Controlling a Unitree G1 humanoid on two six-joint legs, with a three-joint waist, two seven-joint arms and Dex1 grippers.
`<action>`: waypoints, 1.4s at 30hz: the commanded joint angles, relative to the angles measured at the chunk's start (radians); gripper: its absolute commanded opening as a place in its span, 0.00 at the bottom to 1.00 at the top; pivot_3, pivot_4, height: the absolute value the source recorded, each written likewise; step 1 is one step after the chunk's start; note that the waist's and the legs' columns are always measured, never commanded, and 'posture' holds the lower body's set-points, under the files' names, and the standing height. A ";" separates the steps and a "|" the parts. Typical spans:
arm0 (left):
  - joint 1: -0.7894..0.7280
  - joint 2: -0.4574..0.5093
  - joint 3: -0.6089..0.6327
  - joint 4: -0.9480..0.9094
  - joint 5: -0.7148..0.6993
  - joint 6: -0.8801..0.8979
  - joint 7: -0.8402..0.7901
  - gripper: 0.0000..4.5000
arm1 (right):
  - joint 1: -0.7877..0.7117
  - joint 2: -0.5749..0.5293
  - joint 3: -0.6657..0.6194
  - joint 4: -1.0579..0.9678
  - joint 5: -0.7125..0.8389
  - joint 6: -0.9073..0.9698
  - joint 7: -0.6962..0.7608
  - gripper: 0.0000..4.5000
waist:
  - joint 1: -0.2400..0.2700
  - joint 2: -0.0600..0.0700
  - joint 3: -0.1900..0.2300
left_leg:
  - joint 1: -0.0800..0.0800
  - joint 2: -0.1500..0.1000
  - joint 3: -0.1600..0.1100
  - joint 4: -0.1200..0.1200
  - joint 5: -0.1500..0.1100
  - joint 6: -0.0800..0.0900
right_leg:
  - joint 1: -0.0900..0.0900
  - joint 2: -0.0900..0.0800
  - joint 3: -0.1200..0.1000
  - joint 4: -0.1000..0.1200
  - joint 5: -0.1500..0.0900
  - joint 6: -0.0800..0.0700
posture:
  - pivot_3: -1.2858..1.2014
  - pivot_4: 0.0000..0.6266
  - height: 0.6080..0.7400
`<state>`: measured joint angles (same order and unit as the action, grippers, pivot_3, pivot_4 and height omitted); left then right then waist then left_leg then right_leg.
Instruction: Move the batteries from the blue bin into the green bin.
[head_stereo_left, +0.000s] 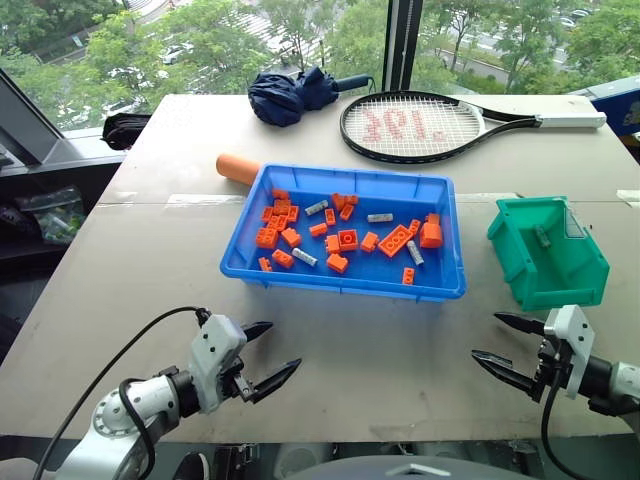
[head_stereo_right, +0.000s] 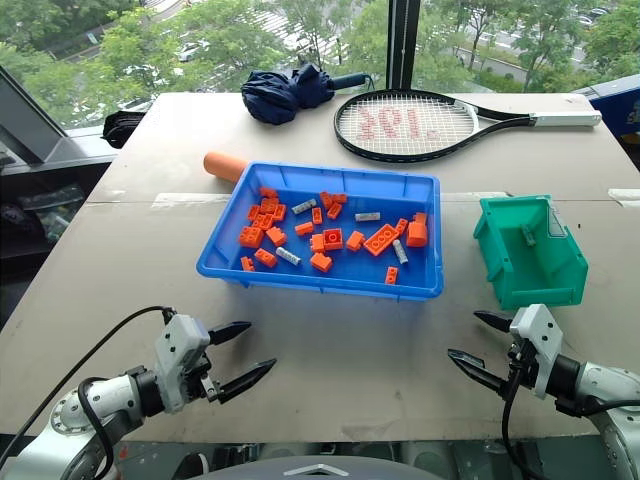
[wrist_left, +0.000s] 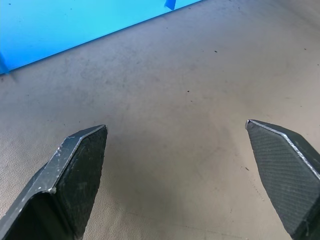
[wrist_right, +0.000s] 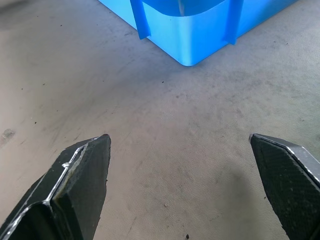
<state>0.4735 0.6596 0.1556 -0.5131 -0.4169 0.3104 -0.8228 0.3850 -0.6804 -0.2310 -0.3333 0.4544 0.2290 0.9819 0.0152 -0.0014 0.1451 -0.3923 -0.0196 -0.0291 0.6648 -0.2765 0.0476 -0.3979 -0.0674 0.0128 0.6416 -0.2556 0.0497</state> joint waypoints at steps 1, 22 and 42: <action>-0.013 0.003 0.004 -0.015 -0.016 -0.020 -0.022 1.00 | 0.014 -0.011 -0.021 -0.023 0.002 -0.015 0.002 0.99 | 0.000 0.000 0.000 | 0.000 0.000 0.000 0.000 0.000 0.000 | 0.000 0.000 0.000 0.000 0.000 0.000 | 0.52 0.24 1.00; -0.069 0.051 0.075 -0.024 -0.171 0.038 -0.152 1.00 | -0.038 -0.071 -0.059 -0.219 0.207 0.153 -0.008 0.99 | -0.002 0.000 0.000 | 0.000 0.000 0.000 0.000 0.000 0.000 | 0.000 0.000 0.000 0.000 0.000 0.000 | 0.52 0.24 1.00; -0.409 0.428 0.297 -0.027 -0.434 0.292 -0.324 1.00 | -0.975 -0.008 0.435 -0.044 0.159 0.895 -0.395 0.99 | -0.006 -0.004 0.005 | -0.008 -0.002 -0.003 0.002 0.003 -0.005 | -0.007 0.002 -0.004 0.002 0.002 0.003 | 0.52 0.24 1.00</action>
<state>0.0880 1.0597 0.4153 -0.5301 -0.8214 0.5879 -1.1317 -0.5588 -0.6920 0.1858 -0.3828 0.6291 1.0860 0.5924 0.0089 -0.0053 0.1501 -0.4011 -0.0213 -0.0320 0.6666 -0.2736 0.0430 -0.4060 -0.0655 0.0091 0.6438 -0.2530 0.0527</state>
